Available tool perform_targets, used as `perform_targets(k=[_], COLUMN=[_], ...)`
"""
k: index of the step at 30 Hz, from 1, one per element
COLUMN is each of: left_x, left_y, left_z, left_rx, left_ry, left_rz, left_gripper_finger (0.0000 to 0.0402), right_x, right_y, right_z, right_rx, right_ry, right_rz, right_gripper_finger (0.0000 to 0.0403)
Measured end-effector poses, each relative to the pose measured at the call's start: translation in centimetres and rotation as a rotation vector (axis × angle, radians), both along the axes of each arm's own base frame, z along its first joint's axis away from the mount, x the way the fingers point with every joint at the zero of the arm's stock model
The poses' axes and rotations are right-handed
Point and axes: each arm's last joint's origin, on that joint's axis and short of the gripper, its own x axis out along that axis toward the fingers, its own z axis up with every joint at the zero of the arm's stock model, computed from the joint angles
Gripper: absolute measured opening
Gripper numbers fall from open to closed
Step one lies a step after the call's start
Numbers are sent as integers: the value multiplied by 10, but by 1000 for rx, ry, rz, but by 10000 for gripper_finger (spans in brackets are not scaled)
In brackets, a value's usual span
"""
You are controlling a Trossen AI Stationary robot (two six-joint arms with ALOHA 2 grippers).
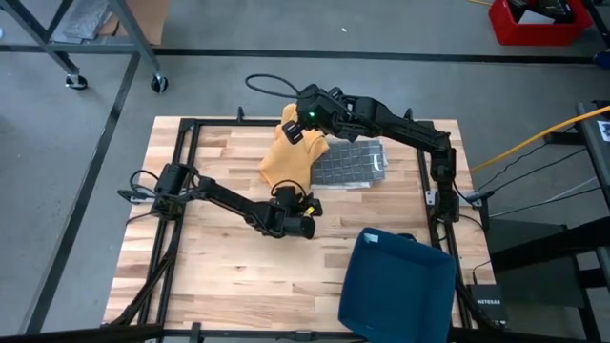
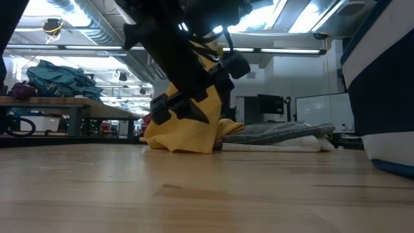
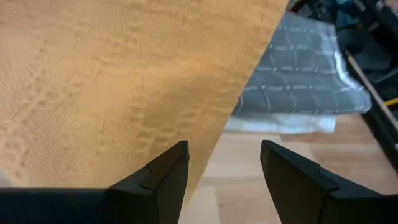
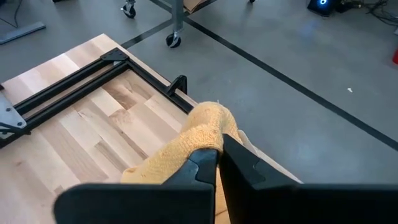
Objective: Fold towel
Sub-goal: Fold the yellow kitchen towel
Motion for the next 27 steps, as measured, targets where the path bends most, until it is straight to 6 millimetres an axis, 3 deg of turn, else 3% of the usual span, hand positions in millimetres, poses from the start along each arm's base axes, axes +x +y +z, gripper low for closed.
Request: perform_targets(k=[16, 27], left_x=[1, -8], left_y=[25, 29], left_z=[-7, -14], left_rx=[-205, -291], left_ry=[50, 132], left_rz=[-27, 15], left_gripper_finger=[192, 192], right_x=[5, 6], right_y=[1, 2], right_z=[5, 5], right_rx=[29, 41], right_ry=[-93, -96], right_rz=[39, 55], right_gripper_finger=[14, 14])
